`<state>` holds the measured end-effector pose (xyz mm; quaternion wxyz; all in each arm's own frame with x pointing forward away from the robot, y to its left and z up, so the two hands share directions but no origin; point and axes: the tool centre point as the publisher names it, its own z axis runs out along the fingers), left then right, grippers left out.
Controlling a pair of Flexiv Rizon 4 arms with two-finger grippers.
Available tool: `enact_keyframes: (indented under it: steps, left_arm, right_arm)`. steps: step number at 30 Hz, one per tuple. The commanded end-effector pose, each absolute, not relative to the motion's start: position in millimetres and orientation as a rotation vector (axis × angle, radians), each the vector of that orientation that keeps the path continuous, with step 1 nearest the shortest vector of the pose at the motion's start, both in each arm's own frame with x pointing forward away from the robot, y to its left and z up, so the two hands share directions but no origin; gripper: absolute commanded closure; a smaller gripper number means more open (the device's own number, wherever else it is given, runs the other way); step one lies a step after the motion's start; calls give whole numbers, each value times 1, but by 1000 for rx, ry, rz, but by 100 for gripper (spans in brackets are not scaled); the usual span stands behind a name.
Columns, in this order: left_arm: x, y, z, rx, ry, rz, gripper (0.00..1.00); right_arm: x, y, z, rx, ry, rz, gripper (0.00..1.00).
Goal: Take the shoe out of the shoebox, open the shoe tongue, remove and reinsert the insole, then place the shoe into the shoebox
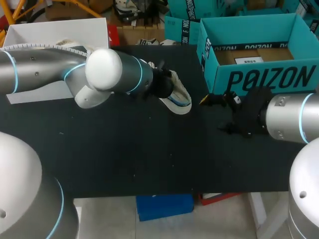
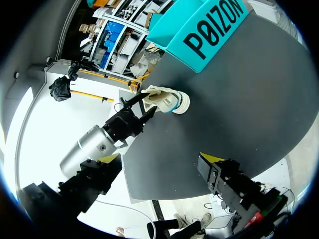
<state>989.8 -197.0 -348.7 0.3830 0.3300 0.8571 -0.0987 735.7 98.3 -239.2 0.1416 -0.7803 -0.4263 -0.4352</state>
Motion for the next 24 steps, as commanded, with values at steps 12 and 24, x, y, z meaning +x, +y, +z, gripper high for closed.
enact_keyframes:
  steps: [12, 24]
  left_arm:
    - [964, -162, -335, 1004, 2213, -243, 0]
    - [969, -169, -362, 1081, 2241, -196, 0]
  right_arm:
    - [734, 92, -240, -2224, -1228, -1235, 0]
    - [734, 92, -240, -2224, -1228, -1235, 0]
